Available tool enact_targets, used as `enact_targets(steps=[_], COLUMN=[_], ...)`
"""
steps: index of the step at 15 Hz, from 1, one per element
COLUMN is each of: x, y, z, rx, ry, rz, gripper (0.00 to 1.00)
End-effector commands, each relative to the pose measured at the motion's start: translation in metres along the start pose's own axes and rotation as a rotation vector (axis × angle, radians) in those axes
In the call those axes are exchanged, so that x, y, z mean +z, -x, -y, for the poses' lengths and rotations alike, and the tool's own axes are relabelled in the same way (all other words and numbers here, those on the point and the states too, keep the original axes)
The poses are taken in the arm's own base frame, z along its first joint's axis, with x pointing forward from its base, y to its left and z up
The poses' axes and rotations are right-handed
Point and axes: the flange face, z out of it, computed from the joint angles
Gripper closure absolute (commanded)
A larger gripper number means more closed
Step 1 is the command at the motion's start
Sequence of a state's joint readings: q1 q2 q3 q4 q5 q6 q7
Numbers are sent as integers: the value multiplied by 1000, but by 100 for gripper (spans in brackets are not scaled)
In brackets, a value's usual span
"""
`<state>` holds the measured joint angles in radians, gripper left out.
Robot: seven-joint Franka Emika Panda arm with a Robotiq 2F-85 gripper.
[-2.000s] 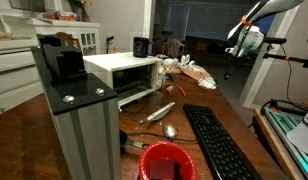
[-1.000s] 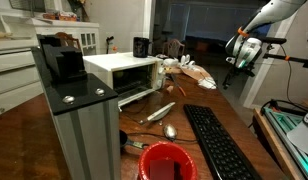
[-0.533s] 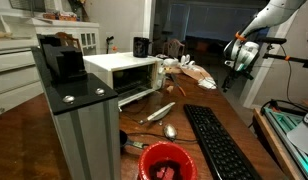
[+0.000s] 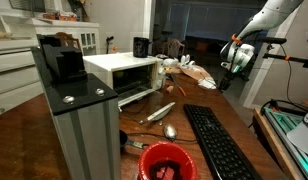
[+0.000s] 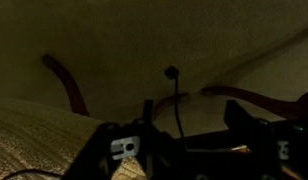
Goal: Move the black cable to the right, then move it backwards
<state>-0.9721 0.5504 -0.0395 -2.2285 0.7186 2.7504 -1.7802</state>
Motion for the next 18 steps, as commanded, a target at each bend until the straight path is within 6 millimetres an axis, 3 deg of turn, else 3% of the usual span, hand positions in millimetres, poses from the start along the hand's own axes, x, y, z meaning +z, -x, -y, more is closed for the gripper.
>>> enact_targets(steps=[1,4,6,7,9,10,12,15,18], x=[11,14,14,14,13,12,11,7,-15], y=[-1,-1,-1,-1,-1,0,1,5,22], z=[-5,-7,-8,-10,-12,-14,-16,-14,-6], rx=[-31,-39,-39,-39,-38,-39,-40,-51,-70], ry=[13,19,21,24,28,31,34,26,-19], rz=[5,8,8,8,7,7,10,36,84], gripper=[35,38,46,60,67,81,96,100,99])
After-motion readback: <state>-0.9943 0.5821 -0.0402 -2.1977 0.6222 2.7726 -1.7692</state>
